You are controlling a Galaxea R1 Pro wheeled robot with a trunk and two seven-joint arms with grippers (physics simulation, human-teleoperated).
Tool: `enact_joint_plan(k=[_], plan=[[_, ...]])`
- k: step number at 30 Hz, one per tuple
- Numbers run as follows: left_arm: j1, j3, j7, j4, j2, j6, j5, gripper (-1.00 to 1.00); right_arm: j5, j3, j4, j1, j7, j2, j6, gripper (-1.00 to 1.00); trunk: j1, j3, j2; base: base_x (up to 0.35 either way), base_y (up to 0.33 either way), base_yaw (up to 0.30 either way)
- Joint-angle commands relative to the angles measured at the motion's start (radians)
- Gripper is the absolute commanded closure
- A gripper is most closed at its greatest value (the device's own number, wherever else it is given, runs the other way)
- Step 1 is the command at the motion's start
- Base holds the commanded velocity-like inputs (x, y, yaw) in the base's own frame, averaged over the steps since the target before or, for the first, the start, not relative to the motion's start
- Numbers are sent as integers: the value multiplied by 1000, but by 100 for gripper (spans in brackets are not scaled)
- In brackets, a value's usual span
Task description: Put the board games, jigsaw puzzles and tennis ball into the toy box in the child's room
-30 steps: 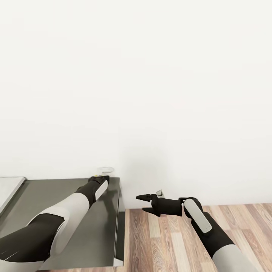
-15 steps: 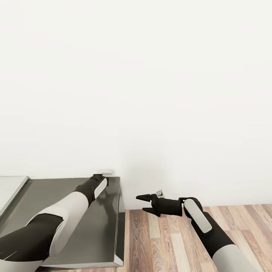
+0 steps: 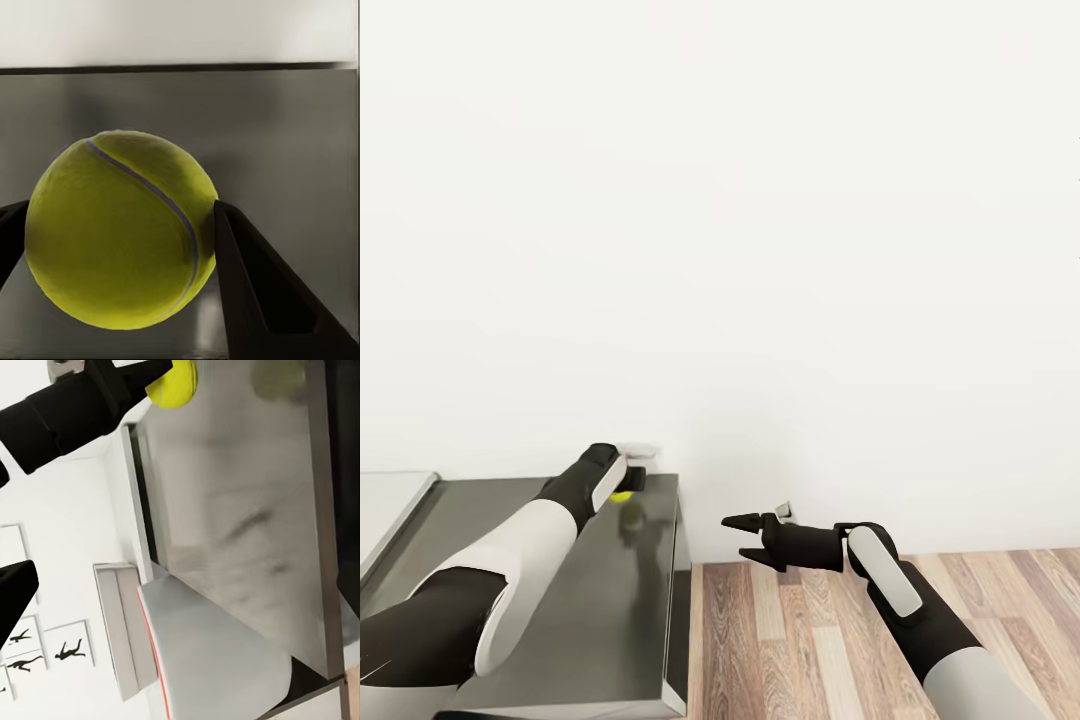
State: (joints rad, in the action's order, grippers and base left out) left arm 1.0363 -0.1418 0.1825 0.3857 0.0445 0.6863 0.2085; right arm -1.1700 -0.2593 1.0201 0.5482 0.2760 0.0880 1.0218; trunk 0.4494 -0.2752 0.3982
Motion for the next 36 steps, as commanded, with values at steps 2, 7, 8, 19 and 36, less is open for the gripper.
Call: enact_joint_plan(k=[2, 7, 8, 19, 36], plan=[[1, -7, 2, 2, 0, 20, 8, 100, 10, -1, 0, 1, 10, 1, 0, -100, 1, 1, 2, 0, 0, 0], [1, -6, 1, 2, 1, 56, 8, 100, 10, -1, -5, 1, 9, 0, -3, -100, 1, 10, 2, 0, 0, 0], [2, -6, 1, 3, 1, 59, 8, 100, 10, -1, -6, 1, 9, 0, -7, -100, 1, 11, 2, 0, 0, 0], [4, -9, 0, 128, -1, 186, 8, 100, 12, -1, -12, 1, 9, 0, -15, -100, 1, 29, 2, 0, 0, 51], [4, -10, 0, 147, -2, 212, 9, 100, 10, -1, -27, 1, 9, -1, -17, -100, 1, 57, 2, -104, 0, 73]])
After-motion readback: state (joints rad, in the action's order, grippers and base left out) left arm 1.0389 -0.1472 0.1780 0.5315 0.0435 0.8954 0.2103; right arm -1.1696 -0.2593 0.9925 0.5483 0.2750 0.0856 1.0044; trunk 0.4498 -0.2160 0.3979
